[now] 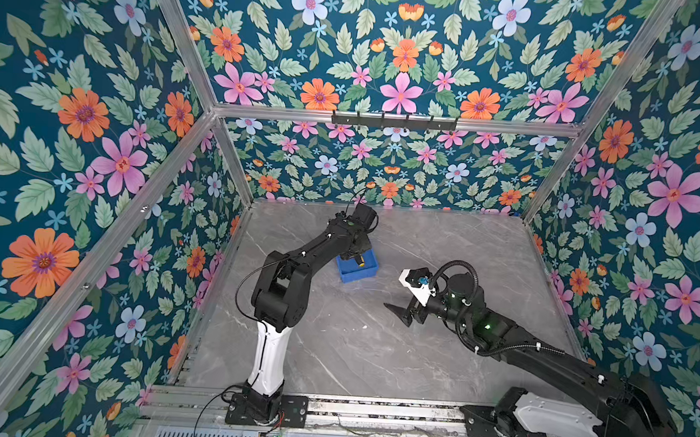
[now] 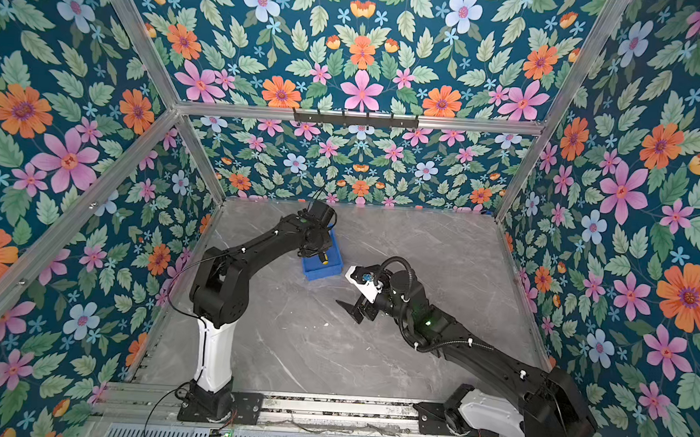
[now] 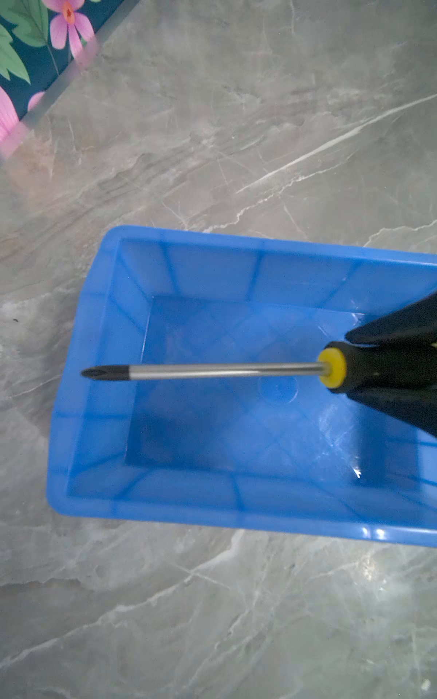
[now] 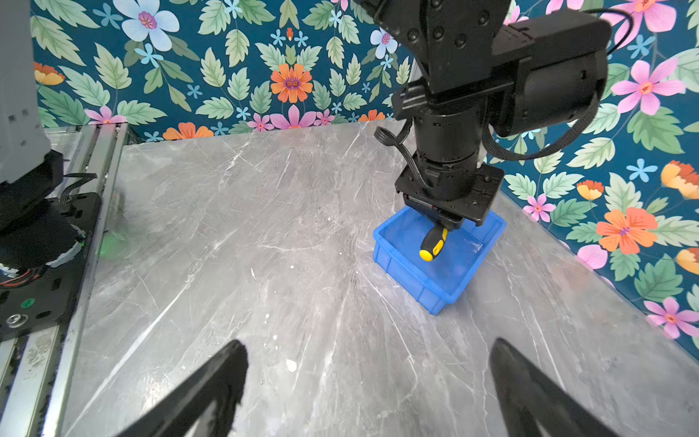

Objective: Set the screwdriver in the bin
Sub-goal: 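Carry the screwdriver with the left gripper over the blue bin, then open the left gripper to drop the screwdriver into the bin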

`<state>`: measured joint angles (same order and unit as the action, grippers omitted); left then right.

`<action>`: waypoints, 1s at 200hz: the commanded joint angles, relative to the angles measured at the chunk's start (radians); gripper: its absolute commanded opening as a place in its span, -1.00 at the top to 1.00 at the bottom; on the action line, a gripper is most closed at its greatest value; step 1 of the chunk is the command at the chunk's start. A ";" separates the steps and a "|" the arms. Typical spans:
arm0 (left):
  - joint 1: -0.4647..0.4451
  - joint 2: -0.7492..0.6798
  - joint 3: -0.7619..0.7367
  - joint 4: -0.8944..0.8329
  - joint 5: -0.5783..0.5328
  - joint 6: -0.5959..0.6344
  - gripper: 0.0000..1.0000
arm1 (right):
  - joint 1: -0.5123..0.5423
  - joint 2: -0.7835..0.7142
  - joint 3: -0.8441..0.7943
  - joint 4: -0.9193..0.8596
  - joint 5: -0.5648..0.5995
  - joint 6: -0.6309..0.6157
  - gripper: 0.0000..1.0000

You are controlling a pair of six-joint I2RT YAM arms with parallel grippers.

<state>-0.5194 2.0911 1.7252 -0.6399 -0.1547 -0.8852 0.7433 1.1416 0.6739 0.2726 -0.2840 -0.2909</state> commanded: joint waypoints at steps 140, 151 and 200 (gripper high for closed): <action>0.005 0.112 0.021 0.043 0.043 -0.051 0.52 | 0.001 -0.011 -0.002 -0.021 0.022 -0.006 -0.99; 0.005 0.100 0.008 0.054 0.043 -0.058 0.37 | 0.001 -0.011 0.000 -0.020 0.022 -0.007 -0.99; 0.005 0.025 -0.029 0.086 0.057 -0.092 -0.11 | 0.001 -0.013 -0.008 0.007 0.049 -0.002 -0.98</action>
<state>-0.5163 2.1490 1.7027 -0.5762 -0.1055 -0.9516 0.7433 1.1332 0.6685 0.2485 -0.2573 -0.2901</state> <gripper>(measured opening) 0.528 0.993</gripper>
